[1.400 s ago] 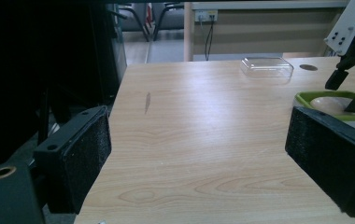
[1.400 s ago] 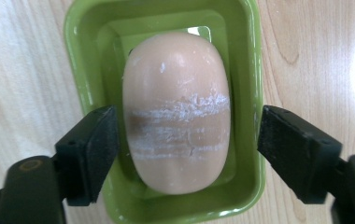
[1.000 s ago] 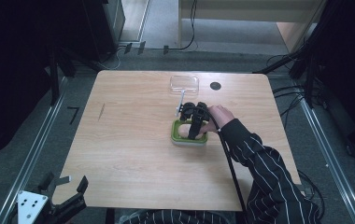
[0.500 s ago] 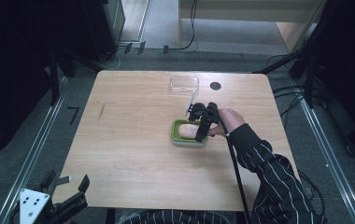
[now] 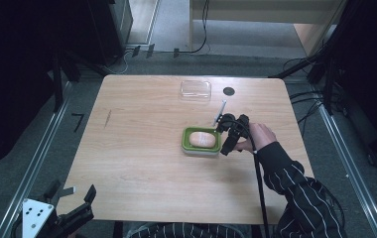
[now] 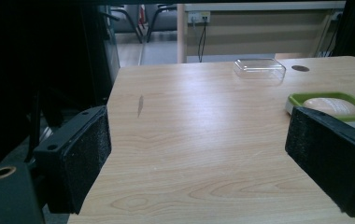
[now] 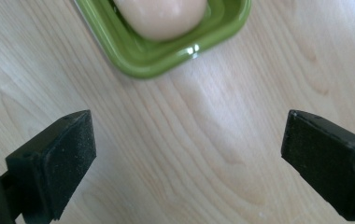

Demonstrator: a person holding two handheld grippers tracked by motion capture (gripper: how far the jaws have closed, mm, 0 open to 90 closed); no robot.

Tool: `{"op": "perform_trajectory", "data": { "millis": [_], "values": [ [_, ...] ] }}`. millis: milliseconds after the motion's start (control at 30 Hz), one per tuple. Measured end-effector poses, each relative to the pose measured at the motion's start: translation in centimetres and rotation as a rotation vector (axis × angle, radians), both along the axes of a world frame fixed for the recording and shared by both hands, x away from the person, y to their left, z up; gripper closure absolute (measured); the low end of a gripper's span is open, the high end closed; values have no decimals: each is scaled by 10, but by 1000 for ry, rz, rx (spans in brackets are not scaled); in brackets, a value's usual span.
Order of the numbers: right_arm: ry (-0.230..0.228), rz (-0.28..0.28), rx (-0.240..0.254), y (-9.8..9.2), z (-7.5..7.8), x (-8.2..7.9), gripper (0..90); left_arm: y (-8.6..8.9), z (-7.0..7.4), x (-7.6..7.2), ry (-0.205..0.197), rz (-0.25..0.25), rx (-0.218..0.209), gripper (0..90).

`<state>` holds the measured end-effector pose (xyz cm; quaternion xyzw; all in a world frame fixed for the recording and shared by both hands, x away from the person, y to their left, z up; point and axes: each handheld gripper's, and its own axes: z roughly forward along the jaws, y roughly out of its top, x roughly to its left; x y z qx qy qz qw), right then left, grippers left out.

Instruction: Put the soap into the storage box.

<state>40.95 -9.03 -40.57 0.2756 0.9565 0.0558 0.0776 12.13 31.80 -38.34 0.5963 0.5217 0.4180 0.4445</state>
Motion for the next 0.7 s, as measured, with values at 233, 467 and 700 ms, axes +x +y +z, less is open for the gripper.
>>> {"op": "perform_trajectory", "data": {
  "millis": [233, 467, 700],
  "values": [
    [13, -49, -2, -17, -8, -16, 37, 0, 0, 3, 2, -10, 1, 72],
    [16, -81, -9, -30, -13, -28, 39, -1, 0, 6, 3, -22, -2, 72],
    [31, -118, -12, -49, -20, -45, 40, -3, 0, 10, 3, -36, 1, 72]
  ]
}}
